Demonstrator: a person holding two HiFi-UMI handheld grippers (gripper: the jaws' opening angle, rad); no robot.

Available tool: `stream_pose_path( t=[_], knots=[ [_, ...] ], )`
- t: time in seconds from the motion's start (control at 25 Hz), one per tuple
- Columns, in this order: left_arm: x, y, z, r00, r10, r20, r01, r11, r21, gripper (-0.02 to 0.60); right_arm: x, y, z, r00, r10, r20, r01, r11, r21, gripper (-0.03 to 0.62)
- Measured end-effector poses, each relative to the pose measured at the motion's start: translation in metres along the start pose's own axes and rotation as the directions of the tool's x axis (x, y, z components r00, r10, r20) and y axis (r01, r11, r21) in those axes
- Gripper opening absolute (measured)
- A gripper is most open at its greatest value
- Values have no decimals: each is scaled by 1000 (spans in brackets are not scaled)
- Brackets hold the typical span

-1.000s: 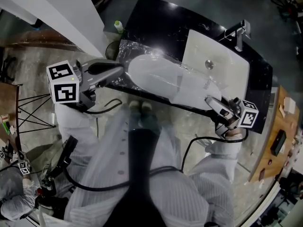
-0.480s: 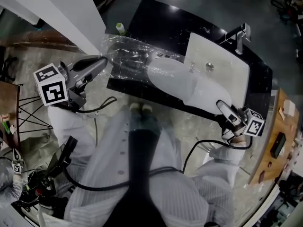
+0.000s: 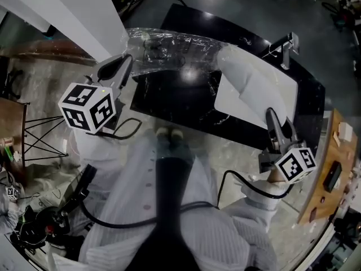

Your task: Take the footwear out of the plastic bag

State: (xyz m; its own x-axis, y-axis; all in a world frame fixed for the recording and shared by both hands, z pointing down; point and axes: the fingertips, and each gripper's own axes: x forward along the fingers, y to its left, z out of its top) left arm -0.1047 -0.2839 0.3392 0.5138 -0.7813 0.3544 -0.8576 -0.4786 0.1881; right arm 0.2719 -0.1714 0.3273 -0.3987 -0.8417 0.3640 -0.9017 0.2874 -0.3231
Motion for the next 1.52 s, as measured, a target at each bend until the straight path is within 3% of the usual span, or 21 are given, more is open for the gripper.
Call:
stream_pose_path(
  t=[0.12,0.2,0.44,0.64,1.52],
  knots=[
    [-1,12,5,984,174,32,-174,985,12,0,2,2,19,979,-178,97,190,973,-132,95],
    [-4,13,9,973,223,55,-225,974,23,0,1,8,29,962,-225,154,248,956,-156,95],
    [5,-16,11,980,178,92,-181,983,27,0,31,58,31,971,-107,212,127,988,-83,94],
    [10,-35,9,985,142,95,-147,988,44,0,53,86,21,979,-47,198,69,992,-110,94],
    [14,-52,4,992,94,78,-98,994,42,0,47,81,16,980,-37,195,56,994,-91,89]
  ],
)
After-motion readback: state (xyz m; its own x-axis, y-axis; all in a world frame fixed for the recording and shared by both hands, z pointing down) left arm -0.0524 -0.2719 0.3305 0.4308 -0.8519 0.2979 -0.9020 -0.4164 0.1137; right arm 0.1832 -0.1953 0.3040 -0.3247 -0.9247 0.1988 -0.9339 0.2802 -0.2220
